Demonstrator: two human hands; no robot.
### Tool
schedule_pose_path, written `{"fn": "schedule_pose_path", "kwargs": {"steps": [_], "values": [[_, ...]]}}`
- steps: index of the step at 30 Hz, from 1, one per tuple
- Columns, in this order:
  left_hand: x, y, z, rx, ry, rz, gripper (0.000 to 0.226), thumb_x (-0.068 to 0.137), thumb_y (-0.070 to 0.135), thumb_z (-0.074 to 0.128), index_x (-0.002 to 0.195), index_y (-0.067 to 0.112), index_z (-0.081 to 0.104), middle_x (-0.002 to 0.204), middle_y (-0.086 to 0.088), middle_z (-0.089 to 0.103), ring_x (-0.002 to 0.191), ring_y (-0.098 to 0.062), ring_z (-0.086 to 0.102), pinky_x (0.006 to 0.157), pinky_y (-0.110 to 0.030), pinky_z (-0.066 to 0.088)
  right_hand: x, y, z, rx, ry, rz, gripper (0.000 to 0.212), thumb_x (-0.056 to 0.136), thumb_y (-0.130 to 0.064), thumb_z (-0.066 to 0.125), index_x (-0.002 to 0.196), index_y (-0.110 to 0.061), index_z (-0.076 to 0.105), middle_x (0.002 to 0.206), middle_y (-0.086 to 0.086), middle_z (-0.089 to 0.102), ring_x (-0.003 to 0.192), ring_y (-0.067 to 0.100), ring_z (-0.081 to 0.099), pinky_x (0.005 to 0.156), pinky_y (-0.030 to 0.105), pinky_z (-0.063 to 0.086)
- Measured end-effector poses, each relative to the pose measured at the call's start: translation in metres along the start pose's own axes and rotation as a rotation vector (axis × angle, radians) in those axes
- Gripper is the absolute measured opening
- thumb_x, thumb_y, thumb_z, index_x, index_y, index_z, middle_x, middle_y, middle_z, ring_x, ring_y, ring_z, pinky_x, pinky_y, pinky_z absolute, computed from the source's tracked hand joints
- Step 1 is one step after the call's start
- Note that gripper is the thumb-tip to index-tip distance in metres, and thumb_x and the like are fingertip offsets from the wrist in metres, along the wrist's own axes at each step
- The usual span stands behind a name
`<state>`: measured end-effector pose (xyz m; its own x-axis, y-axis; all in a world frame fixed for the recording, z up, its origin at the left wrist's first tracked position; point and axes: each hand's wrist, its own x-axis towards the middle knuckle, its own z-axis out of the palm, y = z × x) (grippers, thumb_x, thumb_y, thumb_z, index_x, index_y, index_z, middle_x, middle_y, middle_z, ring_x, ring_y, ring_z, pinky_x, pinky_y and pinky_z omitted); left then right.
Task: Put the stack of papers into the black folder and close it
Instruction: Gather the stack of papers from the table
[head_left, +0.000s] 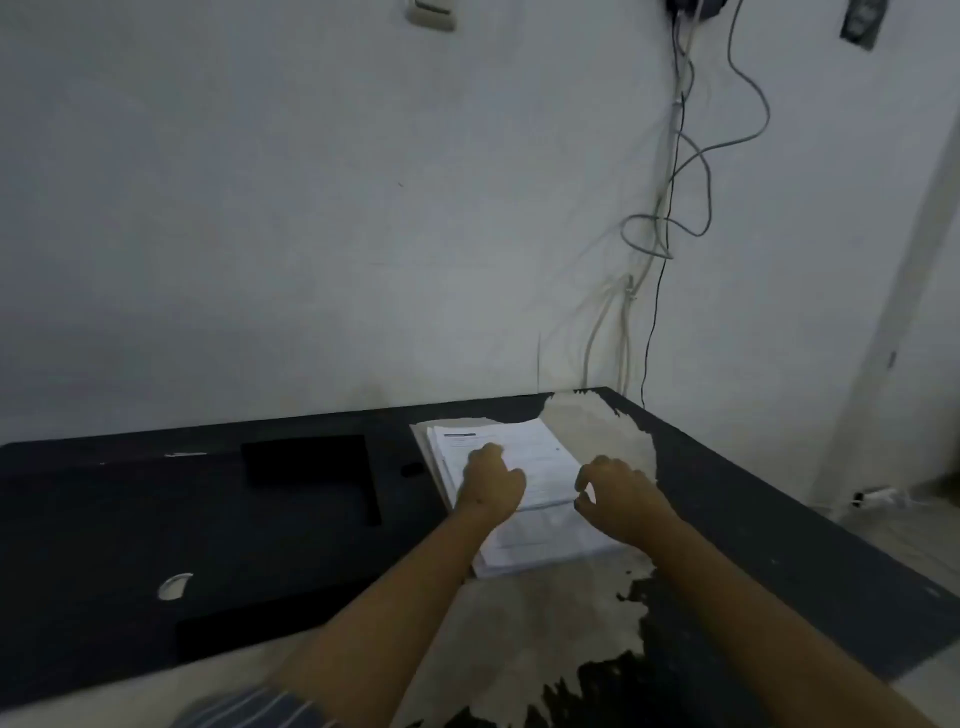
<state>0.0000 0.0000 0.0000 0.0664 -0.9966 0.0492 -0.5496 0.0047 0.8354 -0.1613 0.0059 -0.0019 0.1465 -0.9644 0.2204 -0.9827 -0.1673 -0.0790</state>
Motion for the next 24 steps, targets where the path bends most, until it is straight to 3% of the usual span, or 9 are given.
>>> {"fn": "schedule_pose_path", "kwargs": {"steps": [3,5,11,13,15,16,19,21,24], "values": [[0.009,-0.007,0.010,0.133,0.107,-0.218,0.055,0.090,0.023,0.048,0.140,0.006,0.032,0.150,-0.020,0.028,0.135,-0.036,0.034,0.110,-0.043,0.038,0.007,0.016,0.014,0.142,-0.052,0.176,0.033,0.092,-0.030,0.050,0.116,-0.009,0.057,0.121,0.010,0.058,0.108,0.025,0.056,0.096,0.035,0.046],[0.015,-0.010,0.013,0.078,0.132,-0.316,0.058,0.089,0.021,0.049,0.141,0.007,0.028,0.153,-0.023,0.019,0.136,-0.038,0.031,0.111,-0.046,0.037,0.010,0.019,0.019,0.210,-0.103,0.284,0.039,0.093,-0.033,0.049,0.121,-0.006,0.049,0.124,0.012,0.056,0.112,0.028,0.055,0.097,0.039,0.046],[0.025,-0.014,0.026,0.250,0.103,-0.320,0.068,0.086,0.030,0.052,0.144,0.009,0.021,0.154,-0.029,0.014,0.141,-0.043,0.018,0.117,-0.052,0.023,0.035,0.012,0.028,0.492,-0.013,0.466,0.052,0.092,-0.032,0.053,0.129,0.002,0.038,0.127,0.019,0.052,0.115,0.033,0.053,0.098,0.039,0.045],[0.026,-0.014,0.026,0.297,0.093,-0.325,0.071,0.086,0.033,0.053,0.144,0.010,0.020,0.154,-0.029,0.011,0.142,-0.044,0.015,0.118,-0.052,0.019,0.041,0.010,0.028,0.573,-0.035,0.490,0.043,0.090,-0.028,0.056,0.118,0.003,0.049,0.119,0.020,0.055,0.108,0.033,0.056,0.094,0.037,0.046],[0.028,-0.013,0.025,0.293,0.084,-0.331,0.076,0.085,0.035,0.054,0.146,0.011,0.016,0.155,-0.029,0.008,0.142,-0.044,0.015,0.117,-0.052,0.022,0.045,0.011,0.026,0.618,-0.057,0.491,0.023,0.088,-0.024,0.058,0.079,-0.004,0.055,0.095,0.017,0.057,0.089,0.029,0.057,0.082,0.036,0.049],[0.029,-0.012,0.023,0.278,0.085,-0.341,0.079,0.085,0.035,0.055,0.147,0.011,0.014,0.156,-0.029,0.006,0.142,-0.044,0.016,0.116,-0.052,0.025,0.047,0.012,0.024,0.629,-0.071,0.488,0.026,0.087,-0.023,0.058,0.068,-0.008,0.049,0.085,0.012,0.055,0.082,0.026,0.054,0.076,0.034,0.047],[0.031,-0.009,0.017,0.215,0.074,-0.365,0.086,0.085,0.035,0.056,0.150,0.010,0.005,0.157,-0.028,0.001,0.141,-0.042,0.019,0.116,-0.051,0.027,0.051,0.009,0.019,0.684,-0.131,0.472,0.022,0.087,-0.018,0.057,0.070,-0.006,0.048,0.067,0.001,0.044,0.073,0.019,0.050,0.071,0.028,0.039],[0.031,-0.008,0.015,0.190,0.060,-0.375,0.086,0.086,0.033,0.055,0.150,0.010,0.003,0.157,-0.028,-0.001,0.142,-0.042,0.018,0.116,-0.051,0.025,0.051,0.006,0.018,0.730,-0.157,0.477,0.018,0.087,-0.013,0.056,0.073,-0.005,0.047,0.067,0.000,0.041,0.074,0.019,0.049,0.067,0.027,0.040],[0.031,-0.008,0.011,0.177,0.042,-0.392,0.085,0.087,0.030,0.054,0.151,0.009,0.002,0.157,-0.027,-0.002,0.143,-0.041,0.018,0.117,-0.049,0.024,0.051,0.003,0.018,0.703,-0.134,0.498,0.029,0.089,-0.005,0.051,0.062,-0.008,0.039,0.066,0.001,0.037,0.076,0.021,0.047,0.071,0.027,0.039]]}}
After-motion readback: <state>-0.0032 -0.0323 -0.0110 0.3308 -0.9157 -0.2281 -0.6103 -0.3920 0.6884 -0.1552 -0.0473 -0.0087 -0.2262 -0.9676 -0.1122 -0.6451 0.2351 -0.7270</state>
